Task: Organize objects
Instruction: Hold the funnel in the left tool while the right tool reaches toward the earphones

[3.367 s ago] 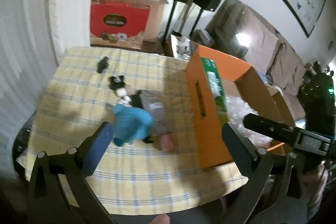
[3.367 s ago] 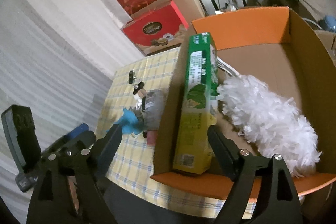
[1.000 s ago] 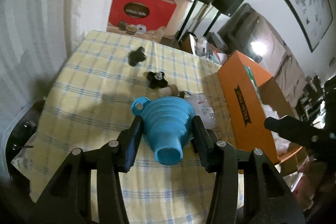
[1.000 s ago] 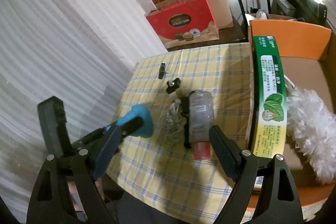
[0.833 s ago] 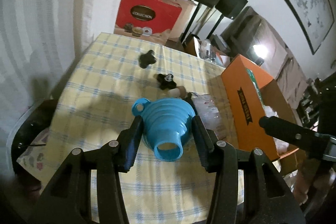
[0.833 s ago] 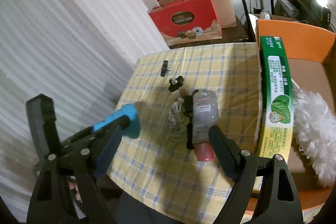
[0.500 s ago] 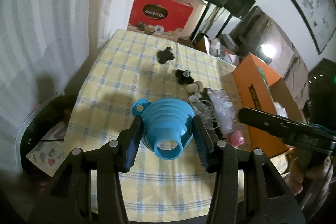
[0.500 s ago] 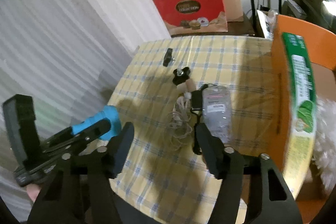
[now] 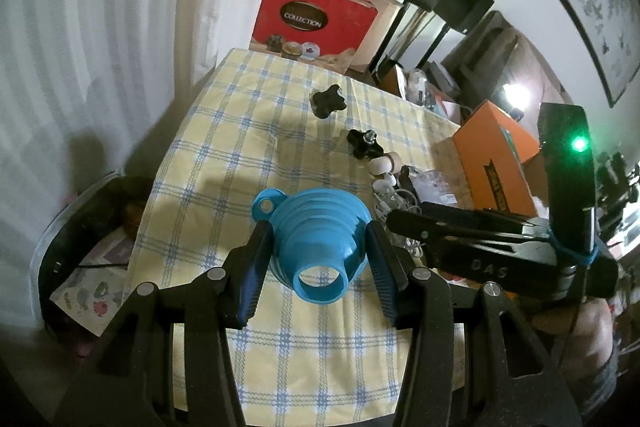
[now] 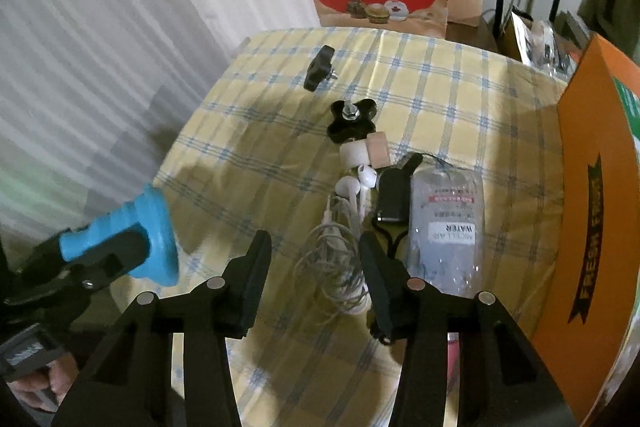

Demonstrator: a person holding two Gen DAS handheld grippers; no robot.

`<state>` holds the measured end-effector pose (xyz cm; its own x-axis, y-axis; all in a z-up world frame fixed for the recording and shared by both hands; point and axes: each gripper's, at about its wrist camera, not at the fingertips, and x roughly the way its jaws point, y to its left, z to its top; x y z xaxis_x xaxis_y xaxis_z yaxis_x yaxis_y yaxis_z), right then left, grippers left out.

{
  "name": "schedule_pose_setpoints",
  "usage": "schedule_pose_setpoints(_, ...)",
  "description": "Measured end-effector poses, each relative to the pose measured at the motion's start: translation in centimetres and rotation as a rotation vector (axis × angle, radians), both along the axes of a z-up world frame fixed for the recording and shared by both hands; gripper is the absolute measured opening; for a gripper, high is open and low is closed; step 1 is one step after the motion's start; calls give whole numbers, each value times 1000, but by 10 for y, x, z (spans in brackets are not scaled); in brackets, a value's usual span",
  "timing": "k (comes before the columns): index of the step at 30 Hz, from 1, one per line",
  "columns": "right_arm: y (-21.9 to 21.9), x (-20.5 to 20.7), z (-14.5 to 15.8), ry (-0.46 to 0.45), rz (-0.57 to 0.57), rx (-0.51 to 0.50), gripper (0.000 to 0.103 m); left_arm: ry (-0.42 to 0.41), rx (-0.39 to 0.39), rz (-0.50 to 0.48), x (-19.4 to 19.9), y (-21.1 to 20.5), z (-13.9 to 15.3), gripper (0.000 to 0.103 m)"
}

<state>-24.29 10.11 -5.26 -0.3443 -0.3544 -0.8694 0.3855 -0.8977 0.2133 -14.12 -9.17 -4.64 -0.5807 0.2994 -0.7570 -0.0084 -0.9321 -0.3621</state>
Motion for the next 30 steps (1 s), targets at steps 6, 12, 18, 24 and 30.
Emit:
schedule_pose_setpoints(6,-10,2,-1,69,29,96,12,-8,6,4,0,-1,-4,45)
schedule_pose_setpoints(12,-5,7,4,74,30,61,4,-8,2,1,1,2,-2,45)
schedule_pose_setpoints(18,8,14,25,83,4,-23,4,8,2,-11,5,7,8,45)
schedule_pose_setpoints(24,21,21,50,84,3,-82,4,31,4,-25,6,13,20,45)
schedule_pose_setpoints(30,11,19,25,37,8,-43,13,23,5,-12,10,11,20,45)
